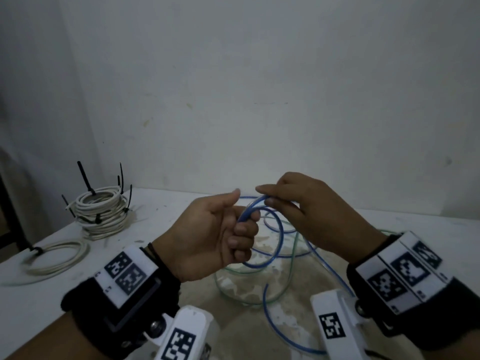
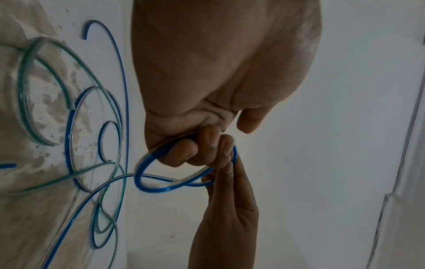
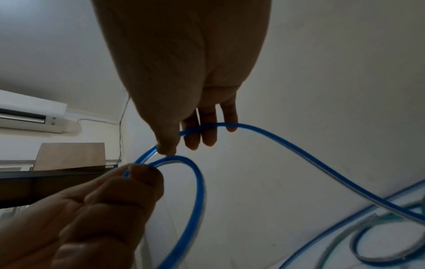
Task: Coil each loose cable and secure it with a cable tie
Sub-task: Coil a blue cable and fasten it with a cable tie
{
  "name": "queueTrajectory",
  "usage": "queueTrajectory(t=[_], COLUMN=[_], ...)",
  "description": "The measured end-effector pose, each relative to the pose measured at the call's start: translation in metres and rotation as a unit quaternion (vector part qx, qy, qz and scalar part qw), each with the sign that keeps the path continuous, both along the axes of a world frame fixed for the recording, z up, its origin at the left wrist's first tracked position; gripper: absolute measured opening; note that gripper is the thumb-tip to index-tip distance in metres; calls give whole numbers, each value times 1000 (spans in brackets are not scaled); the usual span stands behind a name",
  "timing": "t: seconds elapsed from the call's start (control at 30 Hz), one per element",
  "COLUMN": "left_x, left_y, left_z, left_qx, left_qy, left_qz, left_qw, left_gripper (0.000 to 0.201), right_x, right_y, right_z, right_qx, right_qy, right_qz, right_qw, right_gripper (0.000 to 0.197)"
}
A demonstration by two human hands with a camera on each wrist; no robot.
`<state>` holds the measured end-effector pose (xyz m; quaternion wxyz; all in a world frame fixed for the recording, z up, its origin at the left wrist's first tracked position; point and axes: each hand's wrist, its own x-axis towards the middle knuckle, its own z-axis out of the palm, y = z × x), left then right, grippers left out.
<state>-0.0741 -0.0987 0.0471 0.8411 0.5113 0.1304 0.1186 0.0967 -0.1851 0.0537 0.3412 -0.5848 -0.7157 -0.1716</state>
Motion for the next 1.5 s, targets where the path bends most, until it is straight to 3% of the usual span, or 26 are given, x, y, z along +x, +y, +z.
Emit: queueTrajectory(t=[0.13, 0.27, 0.33, 0.5, 0.7, 0.83, 1.03, 1.17, 1.3, 1.43, 1.5], left_x=[2, 5, 6, 7, 1, 0, -1, -8, -38, -55, -55], left_y=[1, 0, -2, -10, -2, -3, -13, -6, 27, 56, 65], left_z=[-2, -6, -6, -4, 3, 6, 4, 25, 66, 82, 79], left_qx=[14, 54, 67, 58, 29, -29, 2, 23, 26, 51, 63], left_qy=[-18, -23, -30, -54, 3, -6, -13, -87, -198, -225, -224], left_qz=[31, 53, 64, 70, 3, -15, 17, 99, 218, 279, 294], left_qw=[999, 997, 995, 994, 1000, 999, 1000, 991, 955, 932, 927], left_gripper=[18, 33, 35, 19, 32, 20, 22, 22, 18, 8, 10], right_x=[-4, -9, -12, -16, -10, -12, -18, -14, -4, -13, -22], right_y=[-5, -7, -5, -3, -6, -10, -8, -2, 2, 3, 5], right_z=[-11, -16, -19, -20, -11, -8, -7, -10, -33, -42, -42], right_qx=[-40, -69, -59, -37, -139, -141, -138, -63, -39, -62, -102], right_qy=[140, 246, 263, 286, 258, 334, 421, 366, 297, 220, 156], right_qz=[30, 52, 51, 52, 79, 112, 161, 85, -9, -13, 2], right_qw=[989, 965, 962, 956, 953, 925, 882, 924, 954, 974, 982], right_gripper=[25, 24, 29, 27, 23, 19, 19, 37, 8, 25, 24])
